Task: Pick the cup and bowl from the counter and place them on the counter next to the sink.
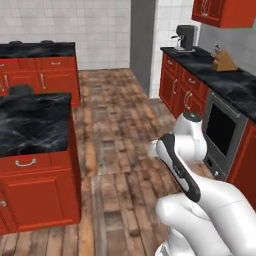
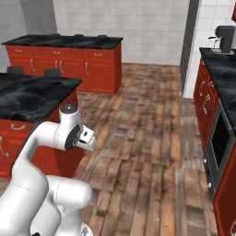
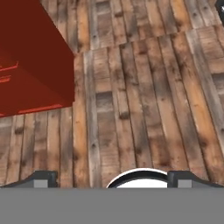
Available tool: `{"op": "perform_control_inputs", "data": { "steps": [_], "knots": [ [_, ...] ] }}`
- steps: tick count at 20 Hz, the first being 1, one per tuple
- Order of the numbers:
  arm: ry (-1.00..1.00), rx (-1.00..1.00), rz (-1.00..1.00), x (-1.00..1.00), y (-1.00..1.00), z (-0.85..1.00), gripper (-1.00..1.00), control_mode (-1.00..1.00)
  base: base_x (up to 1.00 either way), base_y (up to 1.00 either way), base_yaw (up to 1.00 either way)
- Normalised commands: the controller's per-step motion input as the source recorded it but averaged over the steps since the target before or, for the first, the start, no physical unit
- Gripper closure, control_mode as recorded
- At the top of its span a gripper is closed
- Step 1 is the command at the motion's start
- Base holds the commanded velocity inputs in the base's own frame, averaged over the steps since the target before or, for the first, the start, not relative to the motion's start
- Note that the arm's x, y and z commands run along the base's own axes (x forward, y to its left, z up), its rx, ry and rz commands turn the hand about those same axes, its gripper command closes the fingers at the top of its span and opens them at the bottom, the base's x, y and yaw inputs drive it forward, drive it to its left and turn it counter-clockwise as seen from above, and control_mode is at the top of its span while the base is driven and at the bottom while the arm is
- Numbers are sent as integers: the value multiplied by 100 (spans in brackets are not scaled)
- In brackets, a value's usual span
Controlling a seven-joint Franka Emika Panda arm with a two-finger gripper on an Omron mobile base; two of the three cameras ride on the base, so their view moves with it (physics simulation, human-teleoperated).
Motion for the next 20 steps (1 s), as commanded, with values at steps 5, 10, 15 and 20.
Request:
{"op": "perform_control_inputs", "data": {
  "steps": [5,10,15,20],
  "knots": [
    [0,0,0,0,0,0,-100,100,0,100,-25],
    [0,0,0,0,0,0,-100,100,-8,100,-21],
    [0,0,0,0,0,0,-100,100,-35,100,-10],
    [0,0,0,0,0,0,-100,100,-32,100,1]
  ]
}}
